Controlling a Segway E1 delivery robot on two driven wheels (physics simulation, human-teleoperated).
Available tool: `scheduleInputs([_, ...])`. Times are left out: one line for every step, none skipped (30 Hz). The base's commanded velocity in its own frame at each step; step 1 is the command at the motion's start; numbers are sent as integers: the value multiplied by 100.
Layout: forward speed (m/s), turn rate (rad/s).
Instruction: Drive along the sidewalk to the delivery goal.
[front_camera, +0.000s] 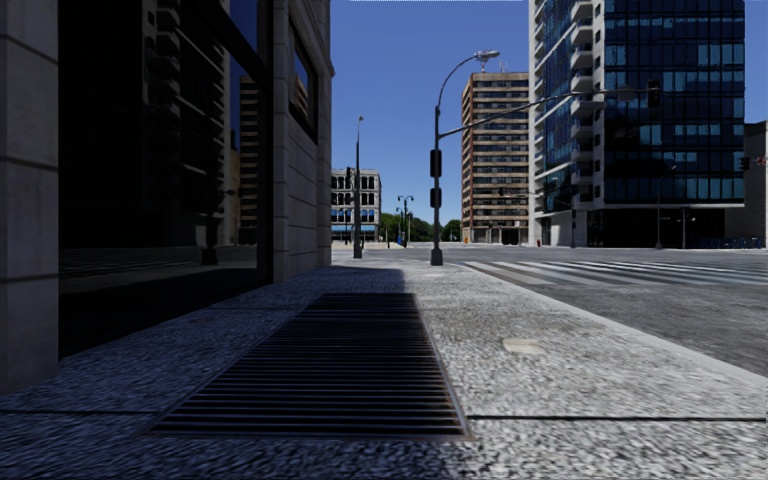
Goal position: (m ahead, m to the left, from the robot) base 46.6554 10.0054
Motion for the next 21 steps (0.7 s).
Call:
scheduleInputs([200,0])
scheduleInputs([200,0])
scheduleInputs([200,0])
scheduleInputs([200,0])
scheduleInputs([200,0])
scheduleInputs([200,0])
scheduleInputs([200,0])
scheduleInputs([200,0])
scheduleInputs([200,0])
scheduleInputs([200,0])
scheduleInputs([200,0])
scheduleInputs([200,0])
scheduleInputs([200,0])
scheduleInputs([200,0])
scheduleInputs([200,0])
scheduleInputs([200,0])
scheduleInputs([200,0])
scheduleInputs([200,0])
scheduleInputs([200,0])
scheduleInputs([200,0])
scheduleInputs([200,0])
